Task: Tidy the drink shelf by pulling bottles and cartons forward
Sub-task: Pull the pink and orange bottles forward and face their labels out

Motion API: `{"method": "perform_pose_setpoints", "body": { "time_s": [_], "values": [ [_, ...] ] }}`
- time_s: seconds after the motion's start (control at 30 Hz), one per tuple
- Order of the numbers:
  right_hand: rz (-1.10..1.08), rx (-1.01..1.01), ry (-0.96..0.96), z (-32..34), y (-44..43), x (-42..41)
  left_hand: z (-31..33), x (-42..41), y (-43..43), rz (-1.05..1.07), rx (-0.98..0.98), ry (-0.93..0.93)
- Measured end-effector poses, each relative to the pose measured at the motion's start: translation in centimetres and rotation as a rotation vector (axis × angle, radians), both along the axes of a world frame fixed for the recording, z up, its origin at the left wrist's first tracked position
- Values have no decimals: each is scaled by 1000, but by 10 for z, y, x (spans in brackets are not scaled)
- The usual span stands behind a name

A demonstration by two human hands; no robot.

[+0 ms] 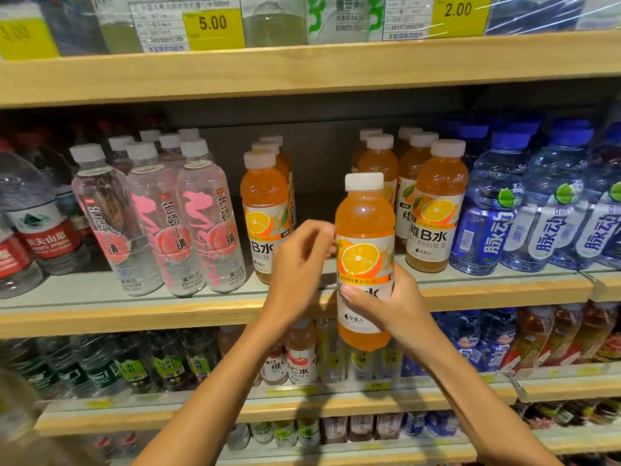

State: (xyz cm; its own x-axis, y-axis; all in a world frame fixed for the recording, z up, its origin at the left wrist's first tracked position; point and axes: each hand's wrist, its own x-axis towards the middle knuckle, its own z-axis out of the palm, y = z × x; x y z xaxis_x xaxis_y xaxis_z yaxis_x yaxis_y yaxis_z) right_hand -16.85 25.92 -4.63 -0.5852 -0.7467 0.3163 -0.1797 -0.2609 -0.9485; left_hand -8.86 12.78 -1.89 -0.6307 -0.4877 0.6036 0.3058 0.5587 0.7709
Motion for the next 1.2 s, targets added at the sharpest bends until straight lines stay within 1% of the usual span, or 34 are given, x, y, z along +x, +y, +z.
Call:
{"method": "perform_pose_setpoints", "body": {
  "time_s": [0.07, 0.1, 0.17, 0.23, 0.3, 0.4, 0.53, 0.73, 0.93, 1.07, 1.13, 1.2],
  "values": [
    [-50, 2, 88, 6, -4, -10, -22, 11, -9, 183, -340, 14],
    [-71, 3, 123, 8, -7, -15, -33, 16, -13, 242, -502, 7],
    [-86, -10, 168, 13, -16, -25, -52, 21, -22, 286, -787, -25],
    [-104, -18, 175, 16, -27, -33, -66, 22, -33, 286, -1047, -68],
    [-103, -20, 159, 18, -39, -39, -73, 20, -44, 255, -1238, -103],
    [-88, 1, 150, 16, -59, -47, -78, 14, -55, 260, -1404, -98],
    [-77, 56, 110, 9, -85, -56, -85, 12, -61, 291, -1460, -44],
    [-25, 106, -48, 6, -117, -68, -90, 13, -62, 298, -1473, -49],
    [-25, 54, 21, 12, -151, -72, -90, 13, -62, 299, -1460, -49],
    [-35, 82, 41, 10, -157, -74, -88, 15, -61, 300, -1442, -68],
    [-86, 133, 91, 10, -153, -72, -87, 15, -60, 299, -1438, -77],
    [-195, 171, 132, 10, -142, -66, -85, 15, -58, 301, -1426, -79]
  ]
}}
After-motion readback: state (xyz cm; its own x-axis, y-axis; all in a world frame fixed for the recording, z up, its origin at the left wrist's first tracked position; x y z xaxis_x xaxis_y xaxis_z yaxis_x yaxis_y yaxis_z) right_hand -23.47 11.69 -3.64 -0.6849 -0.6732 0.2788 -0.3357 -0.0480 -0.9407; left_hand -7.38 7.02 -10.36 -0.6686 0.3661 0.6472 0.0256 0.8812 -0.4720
